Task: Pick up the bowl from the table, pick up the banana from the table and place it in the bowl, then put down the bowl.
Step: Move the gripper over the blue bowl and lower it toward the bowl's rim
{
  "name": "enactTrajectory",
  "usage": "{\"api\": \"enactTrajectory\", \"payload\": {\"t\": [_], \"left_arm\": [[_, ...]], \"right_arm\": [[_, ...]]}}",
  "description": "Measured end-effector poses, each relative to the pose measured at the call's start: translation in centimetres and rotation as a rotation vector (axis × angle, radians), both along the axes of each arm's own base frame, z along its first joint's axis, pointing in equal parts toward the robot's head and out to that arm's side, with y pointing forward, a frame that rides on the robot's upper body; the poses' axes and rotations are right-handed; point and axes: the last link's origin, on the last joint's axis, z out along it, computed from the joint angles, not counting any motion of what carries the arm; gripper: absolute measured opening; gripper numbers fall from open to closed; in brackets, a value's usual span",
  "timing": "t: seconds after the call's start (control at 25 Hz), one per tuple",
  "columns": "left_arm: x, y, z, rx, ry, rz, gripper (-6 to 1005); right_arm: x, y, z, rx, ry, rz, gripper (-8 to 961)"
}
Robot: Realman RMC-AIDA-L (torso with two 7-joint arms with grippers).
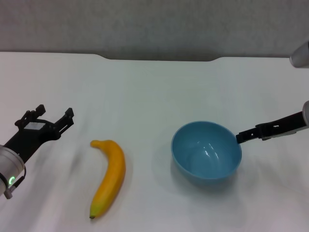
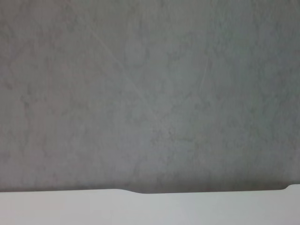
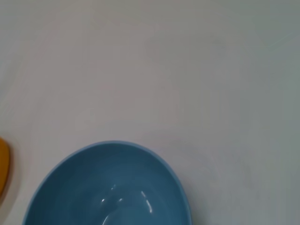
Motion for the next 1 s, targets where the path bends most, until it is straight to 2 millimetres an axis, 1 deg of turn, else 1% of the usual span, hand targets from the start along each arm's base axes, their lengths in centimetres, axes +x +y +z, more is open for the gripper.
{"api": "enactTrajectory", "payload": {"t": [0.16,0.36,0.64,1.0], "left_arm": [[0.1,0.1,0.0,0.000,-0.006,-0.001,868],[0.3,0.2,0.1,0.003,-0.010,-0.007,867],[0.8,0.4,0.0,0.001,-0.012,-0.022,867],[1.0,0.5,0.0,-0.001,-0.022,-0.028,867]], "right_arm": [[0.1,0.3,-0.7,0.006,0.000,0.008,889],[-0.4,0.7,-2.0,-0.007,0.016,0.034,888],[-0.3,0.5,-3.3,-0.030,0.020,0.024,888],[0.3,0.5,-3.8,-0.018,0.006,0.021,889]]}}
